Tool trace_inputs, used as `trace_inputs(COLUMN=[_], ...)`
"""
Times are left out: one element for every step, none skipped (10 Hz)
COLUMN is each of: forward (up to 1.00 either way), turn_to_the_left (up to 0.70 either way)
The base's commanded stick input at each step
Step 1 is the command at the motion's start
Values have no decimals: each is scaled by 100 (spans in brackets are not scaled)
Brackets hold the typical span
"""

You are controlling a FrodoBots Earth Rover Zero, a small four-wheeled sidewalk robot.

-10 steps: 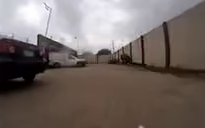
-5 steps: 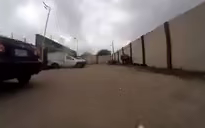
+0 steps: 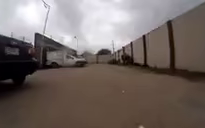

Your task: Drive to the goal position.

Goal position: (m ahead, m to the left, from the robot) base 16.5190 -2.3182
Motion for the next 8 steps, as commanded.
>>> trace_inputs(forward=[50,50,50,50,50,50,50,50], turn_to_the_left=[0,0,0,0,0,0,0,0])
